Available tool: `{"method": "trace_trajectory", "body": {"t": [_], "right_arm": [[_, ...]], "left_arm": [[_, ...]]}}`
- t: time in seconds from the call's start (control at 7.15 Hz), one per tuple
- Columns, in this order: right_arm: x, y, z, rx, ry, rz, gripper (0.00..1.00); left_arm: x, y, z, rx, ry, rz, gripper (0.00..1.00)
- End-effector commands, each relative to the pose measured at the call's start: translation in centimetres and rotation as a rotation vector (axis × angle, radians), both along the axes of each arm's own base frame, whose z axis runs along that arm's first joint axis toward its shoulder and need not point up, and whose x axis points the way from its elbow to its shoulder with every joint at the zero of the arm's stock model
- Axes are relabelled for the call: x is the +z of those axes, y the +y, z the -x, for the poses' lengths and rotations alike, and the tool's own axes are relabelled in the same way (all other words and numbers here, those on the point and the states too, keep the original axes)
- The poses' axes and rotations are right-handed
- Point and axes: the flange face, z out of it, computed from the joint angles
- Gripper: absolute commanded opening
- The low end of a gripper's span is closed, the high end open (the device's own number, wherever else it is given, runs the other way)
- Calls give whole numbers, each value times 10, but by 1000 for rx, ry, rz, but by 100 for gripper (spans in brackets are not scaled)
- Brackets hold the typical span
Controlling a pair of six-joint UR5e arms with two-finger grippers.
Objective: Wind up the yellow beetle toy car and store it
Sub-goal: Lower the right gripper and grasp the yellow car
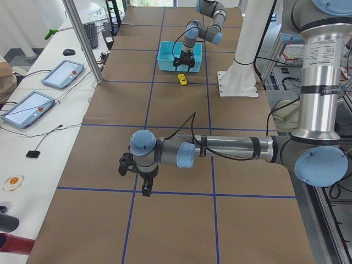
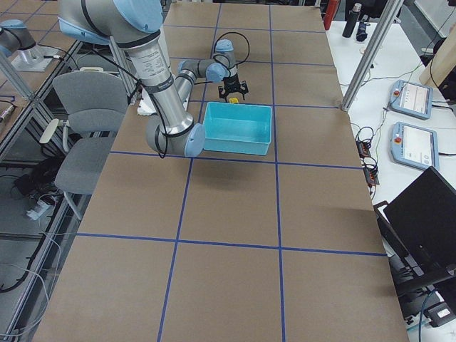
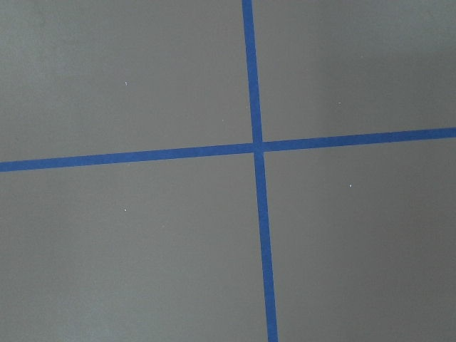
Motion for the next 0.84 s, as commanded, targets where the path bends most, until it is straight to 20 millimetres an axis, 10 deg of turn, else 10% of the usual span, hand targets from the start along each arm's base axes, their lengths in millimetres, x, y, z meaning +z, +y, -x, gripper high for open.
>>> {"method": "trace_trajectory", "body": {"t": [0.0, 0.7], "right_arm": [[2, -3, 14, -3, 7, 4, 100], [1, 0, 44, -14, -5, 8, 99]], "left_arm": [[2, 1, -3, 8, 24, 4, 100], [-1, 2, -2, 5, 25, -1, 100]]}}
